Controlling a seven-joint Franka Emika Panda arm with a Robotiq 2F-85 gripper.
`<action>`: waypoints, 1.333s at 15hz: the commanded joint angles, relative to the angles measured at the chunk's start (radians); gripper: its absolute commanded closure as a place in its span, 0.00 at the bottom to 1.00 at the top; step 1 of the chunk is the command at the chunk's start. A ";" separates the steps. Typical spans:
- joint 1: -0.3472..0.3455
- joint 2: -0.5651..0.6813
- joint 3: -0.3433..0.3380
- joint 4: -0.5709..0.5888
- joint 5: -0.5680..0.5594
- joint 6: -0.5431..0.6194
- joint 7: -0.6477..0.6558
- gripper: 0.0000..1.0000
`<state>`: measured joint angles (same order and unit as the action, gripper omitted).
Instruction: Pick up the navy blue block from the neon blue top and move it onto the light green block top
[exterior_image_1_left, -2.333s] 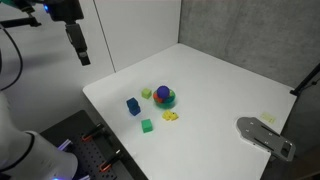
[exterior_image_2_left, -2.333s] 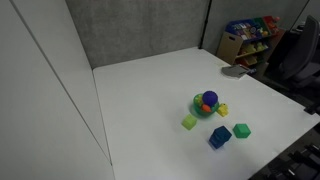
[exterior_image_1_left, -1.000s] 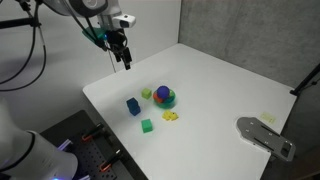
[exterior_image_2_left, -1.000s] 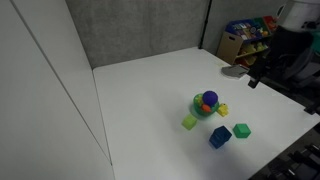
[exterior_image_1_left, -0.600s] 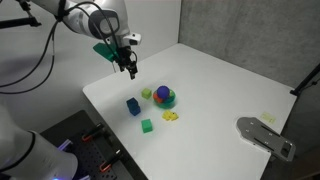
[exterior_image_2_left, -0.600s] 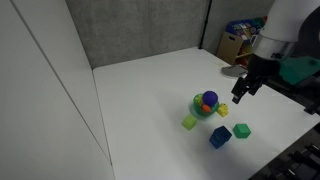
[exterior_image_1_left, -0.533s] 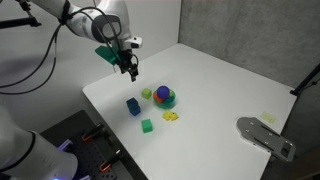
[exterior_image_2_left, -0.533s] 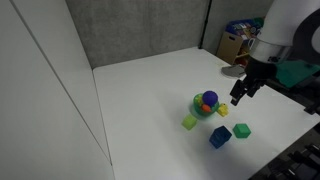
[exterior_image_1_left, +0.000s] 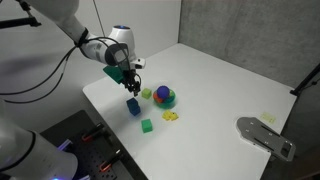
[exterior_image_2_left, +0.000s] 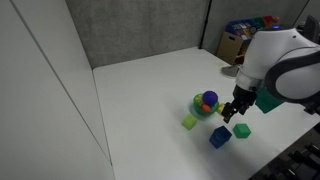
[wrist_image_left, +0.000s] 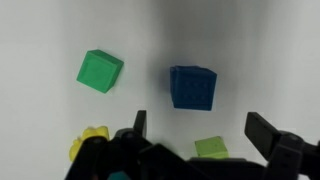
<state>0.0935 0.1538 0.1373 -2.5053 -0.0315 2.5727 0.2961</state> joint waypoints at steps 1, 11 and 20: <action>0.055 0.091 -0.048 0.015 -0.068 0.071 0.115 0.00; 0.108 0.149 -0.096 0.020 -0.082 0.095 0.143 0.00; 0.114 0.313 -0.089 0.085 -0.028 0.280 0.063 0.00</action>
<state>0.2100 0.4085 0.0374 -2.4582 -0.1025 2.8059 0.4229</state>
